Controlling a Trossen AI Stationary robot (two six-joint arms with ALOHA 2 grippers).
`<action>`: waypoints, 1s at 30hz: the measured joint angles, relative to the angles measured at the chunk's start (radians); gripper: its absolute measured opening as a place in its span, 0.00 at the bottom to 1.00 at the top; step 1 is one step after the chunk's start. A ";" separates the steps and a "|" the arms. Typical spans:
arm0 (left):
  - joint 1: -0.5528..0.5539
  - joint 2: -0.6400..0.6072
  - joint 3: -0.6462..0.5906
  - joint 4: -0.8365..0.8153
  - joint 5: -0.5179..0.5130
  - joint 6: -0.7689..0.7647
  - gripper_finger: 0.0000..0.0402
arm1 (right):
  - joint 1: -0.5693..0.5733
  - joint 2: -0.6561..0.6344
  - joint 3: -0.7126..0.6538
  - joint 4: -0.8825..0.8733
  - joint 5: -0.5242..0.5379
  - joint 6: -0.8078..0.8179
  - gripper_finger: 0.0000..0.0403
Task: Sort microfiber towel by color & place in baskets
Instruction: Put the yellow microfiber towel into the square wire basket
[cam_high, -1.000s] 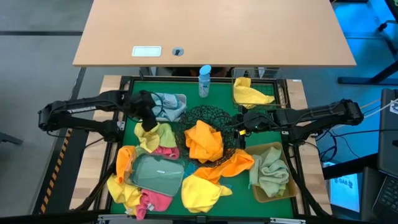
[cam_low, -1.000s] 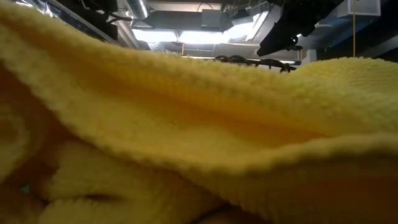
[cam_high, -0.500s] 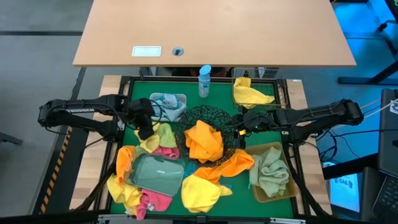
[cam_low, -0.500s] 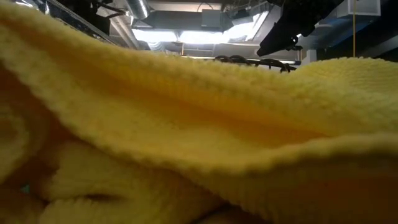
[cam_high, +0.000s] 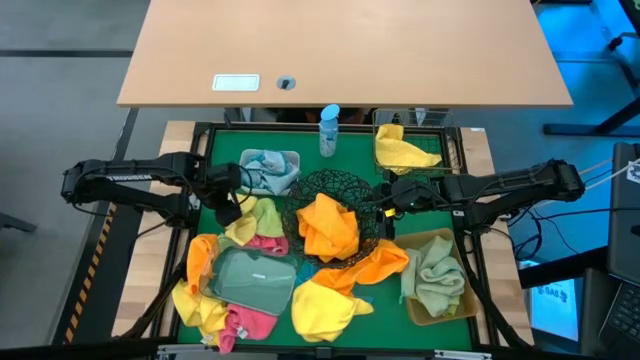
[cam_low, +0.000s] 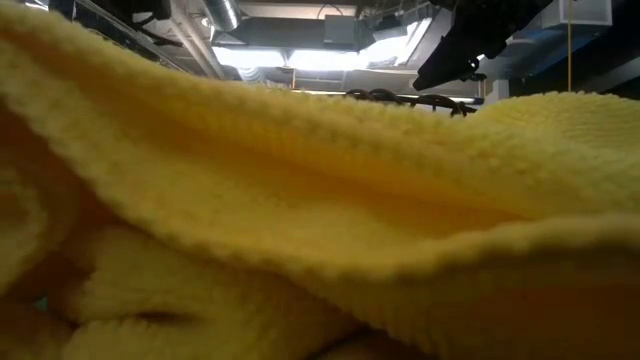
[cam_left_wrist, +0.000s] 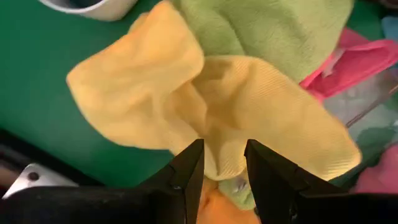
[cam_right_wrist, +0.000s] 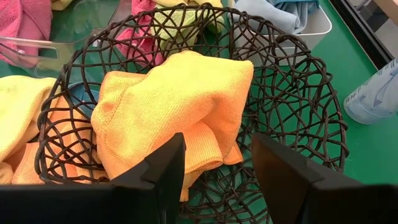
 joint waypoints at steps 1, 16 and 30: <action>0.000 0.000 0.000 -0.012 -0.011 0.000 0.29 | 0.000 0.000 0.000 0.000 0.000 0.000 0.45; 0.000 0.000 -0.021 -0.059 -0.213 -0.104 0.29 | 0.000 0.000 0.000 0.000 0.000 0.000 0.45; 0.000 0.000 -0.195 0.147 -0.081 -0.121 0.29 | 0.000 0.000 0.000 -0.011 0.000 0.000 0.45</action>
